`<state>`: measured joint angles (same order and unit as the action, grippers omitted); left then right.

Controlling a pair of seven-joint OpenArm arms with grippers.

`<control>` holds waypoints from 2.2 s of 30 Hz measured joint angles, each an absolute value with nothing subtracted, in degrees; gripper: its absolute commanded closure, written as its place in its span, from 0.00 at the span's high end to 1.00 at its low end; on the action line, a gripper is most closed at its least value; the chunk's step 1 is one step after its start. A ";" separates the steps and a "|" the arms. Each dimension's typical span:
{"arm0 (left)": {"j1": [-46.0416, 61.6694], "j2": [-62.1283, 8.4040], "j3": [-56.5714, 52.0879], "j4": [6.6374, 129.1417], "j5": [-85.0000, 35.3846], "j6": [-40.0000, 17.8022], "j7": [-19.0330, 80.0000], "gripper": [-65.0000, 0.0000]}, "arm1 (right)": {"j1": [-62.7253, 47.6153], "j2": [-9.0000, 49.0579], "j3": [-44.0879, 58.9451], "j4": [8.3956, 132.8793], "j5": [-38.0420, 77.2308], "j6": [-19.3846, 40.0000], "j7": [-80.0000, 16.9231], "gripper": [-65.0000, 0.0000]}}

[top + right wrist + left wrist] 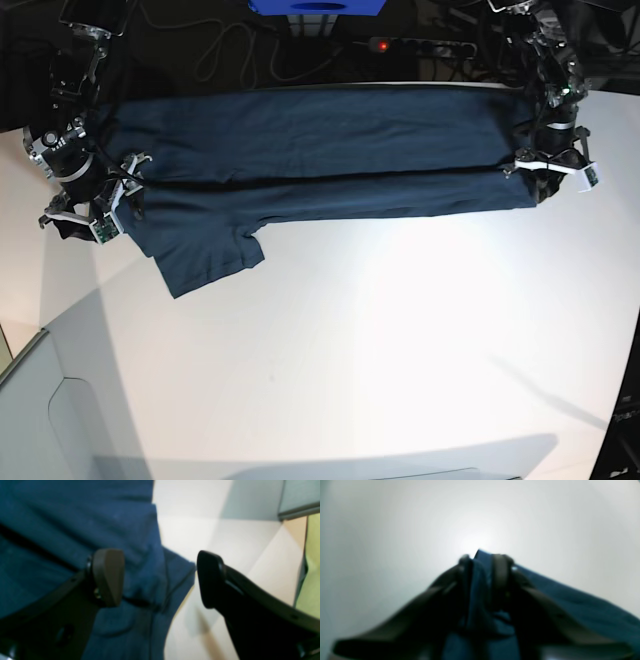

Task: Fold the T-shirt properly
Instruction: 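Fold the grasped half over toward the held edge with both grippers, then grasp the sleeve with the right gripper and fold it over the body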

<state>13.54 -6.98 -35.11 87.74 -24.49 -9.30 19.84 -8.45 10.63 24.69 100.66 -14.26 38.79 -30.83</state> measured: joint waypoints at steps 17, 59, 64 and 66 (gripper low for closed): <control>13.65 -6.87 -35.07 87.90 -24.64 -9.23 19.79 0.00 | -3.60 10.94 24.56 100.66 -14.33 38.89 -31.57 0.68; 13.74 -5.54 -35.48 88.18 -24.47 -9.26 19.75 0.00 | 23.73 7.49 17.67 57.52 -13.87 39.00 -38.98 0.27; 13.61 -5.56 -35.48 88.18 -24.45 -9.26 19.75 0.00 | 23.11 7.60 17.54 57.56 -13.23 38.96 -38.22 0.02; 13.58 -5.54 -35.48 88.18 -24.45 -9.26 19.75 0.00 | 23.11 7.57 17.56 57.93 -13.26 38.98 -38.70 0.00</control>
